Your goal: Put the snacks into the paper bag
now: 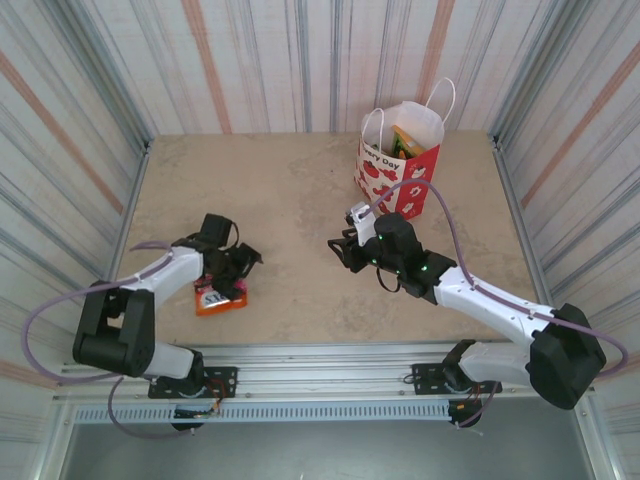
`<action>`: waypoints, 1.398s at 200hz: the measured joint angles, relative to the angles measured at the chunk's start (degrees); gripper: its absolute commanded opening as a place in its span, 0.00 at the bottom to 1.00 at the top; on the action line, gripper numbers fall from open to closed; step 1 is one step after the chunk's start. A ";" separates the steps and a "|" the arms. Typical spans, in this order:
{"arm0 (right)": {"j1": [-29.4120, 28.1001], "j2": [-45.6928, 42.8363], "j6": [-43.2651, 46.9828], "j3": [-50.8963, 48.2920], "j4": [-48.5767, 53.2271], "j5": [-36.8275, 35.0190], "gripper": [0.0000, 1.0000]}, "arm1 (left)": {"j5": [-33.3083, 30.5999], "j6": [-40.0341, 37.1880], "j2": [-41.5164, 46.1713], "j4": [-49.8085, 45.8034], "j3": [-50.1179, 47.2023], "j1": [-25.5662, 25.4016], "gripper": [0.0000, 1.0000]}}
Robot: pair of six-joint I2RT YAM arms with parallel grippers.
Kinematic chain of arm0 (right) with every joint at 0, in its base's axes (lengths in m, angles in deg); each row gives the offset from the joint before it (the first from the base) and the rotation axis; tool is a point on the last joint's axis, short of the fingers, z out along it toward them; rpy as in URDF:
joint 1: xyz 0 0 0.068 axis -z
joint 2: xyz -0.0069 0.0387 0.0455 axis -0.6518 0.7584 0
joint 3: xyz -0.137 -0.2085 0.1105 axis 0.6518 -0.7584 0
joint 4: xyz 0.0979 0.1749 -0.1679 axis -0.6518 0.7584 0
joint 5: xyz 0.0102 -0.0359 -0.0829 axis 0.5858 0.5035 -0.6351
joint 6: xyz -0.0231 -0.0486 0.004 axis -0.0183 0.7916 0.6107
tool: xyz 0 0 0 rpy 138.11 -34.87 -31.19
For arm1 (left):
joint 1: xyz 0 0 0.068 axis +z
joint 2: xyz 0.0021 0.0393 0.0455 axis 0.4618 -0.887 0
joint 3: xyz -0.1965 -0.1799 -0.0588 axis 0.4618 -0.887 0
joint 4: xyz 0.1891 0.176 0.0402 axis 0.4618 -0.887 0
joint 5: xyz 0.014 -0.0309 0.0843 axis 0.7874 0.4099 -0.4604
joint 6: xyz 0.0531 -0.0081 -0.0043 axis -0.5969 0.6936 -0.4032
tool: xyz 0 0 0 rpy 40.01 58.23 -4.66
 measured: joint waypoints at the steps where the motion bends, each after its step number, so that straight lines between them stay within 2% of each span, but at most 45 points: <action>1: 0.00 -0.04 0.00 0.00 0.07 0.02 0.49 | 0.09 -0.35 -0.11 -0.02 0.31 -0.02 0.94; 37: -0.28 -1.05 -0.02 0.00 0.52 0.02 0.49 | 1.88 -8.98 -0.17 -2.82 7.82 1.49 0.93; 64: -0.96 -1.20 -0.02 0.00 0.57 0.04 0.49 | -1.16 -14.86 2.12 -8.81 10.32 4.85 0.94; 111: -1.03 -1.18 0.00 0.00 0.94 0.07 0.50 | -8.55 -20.68 7.30 -18.58 8.85 14.01 0.95; 164: -1.03 -1.14 0.00 0.00 0.96 0.07 0.50 | -14.16 -24.59 9.18 -22.12 4.59 17.66 0.95; 221: -1.62 -1.16 0.00 0.00 1.38 0.04 0.50 | -11.37 -26.86 1.95 -18.45 1.53 16.81 0.92; 279: -1.95 -1.81 0.00 0.00 2.23 -1.01 0.50 | -9.05 -25.86 -8.20 -14.16 7.61 6.23 0.91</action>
